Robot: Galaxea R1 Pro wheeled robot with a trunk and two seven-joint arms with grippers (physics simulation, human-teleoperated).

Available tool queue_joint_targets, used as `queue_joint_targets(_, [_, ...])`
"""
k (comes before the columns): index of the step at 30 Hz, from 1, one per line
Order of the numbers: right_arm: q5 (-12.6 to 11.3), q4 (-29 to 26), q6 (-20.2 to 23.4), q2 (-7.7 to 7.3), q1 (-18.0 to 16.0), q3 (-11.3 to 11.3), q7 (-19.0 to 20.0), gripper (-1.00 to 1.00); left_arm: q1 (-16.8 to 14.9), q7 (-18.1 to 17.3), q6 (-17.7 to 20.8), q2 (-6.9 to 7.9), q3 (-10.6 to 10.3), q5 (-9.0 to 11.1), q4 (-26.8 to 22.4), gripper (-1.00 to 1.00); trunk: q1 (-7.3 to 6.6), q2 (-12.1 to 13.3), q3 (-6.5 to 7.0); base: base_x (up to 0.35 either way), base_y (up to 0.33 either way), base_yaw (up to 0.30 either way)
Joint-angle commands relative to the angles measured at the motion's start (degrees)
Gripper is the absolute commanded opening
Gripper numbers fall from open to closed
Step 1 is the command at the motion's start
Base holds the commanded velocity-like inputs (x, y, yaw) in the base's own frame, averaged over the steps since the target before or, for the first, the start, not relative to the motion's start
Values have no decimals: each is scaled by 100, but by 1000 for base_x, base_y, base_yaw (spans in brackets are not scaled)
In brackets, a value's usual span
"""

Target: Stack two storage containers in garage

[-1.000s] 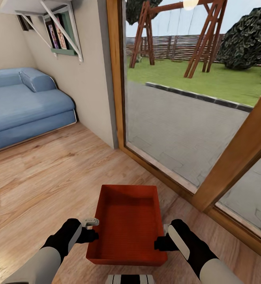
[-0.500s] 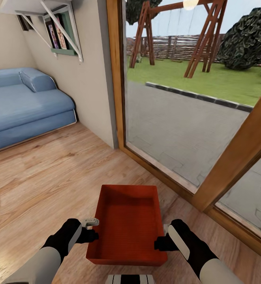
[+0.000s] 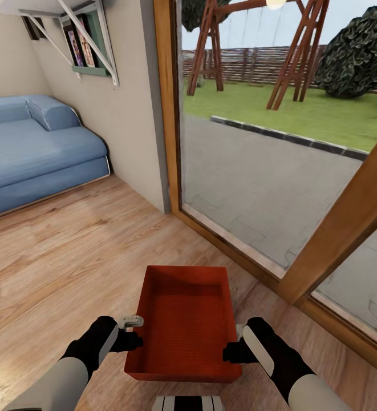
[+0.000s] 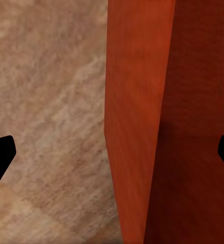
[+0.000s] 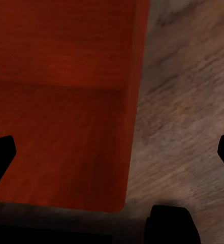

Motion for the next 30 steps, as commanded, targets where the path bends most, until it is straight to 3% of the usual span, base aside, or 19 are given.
queue_joint_targets(1, [-62,-7,10,-7,-4,29,-53,100,-1,-25,31,-5,33,-18,-9,100,-1,-2,-5,0,0,0])
queue_joint_targets(22, [-62,-1,12,-7,-4,29,-54,100,1,-36,31,1,33,-4,-8,100,-1,-2,-5,0,0,0])
queue_joint_targets(23, [-61,-2,12,-7,-4,29,-54,100,3,-35,31,2,33,-4,-8,-100,-1,-2,-5,0,0,0])
queue_joint_targets(30, [-62,1,13,-7,-4,29,-53,100,-1,-34,31,4,33,3,10,-100,-1,-2,-5,0,0,0])
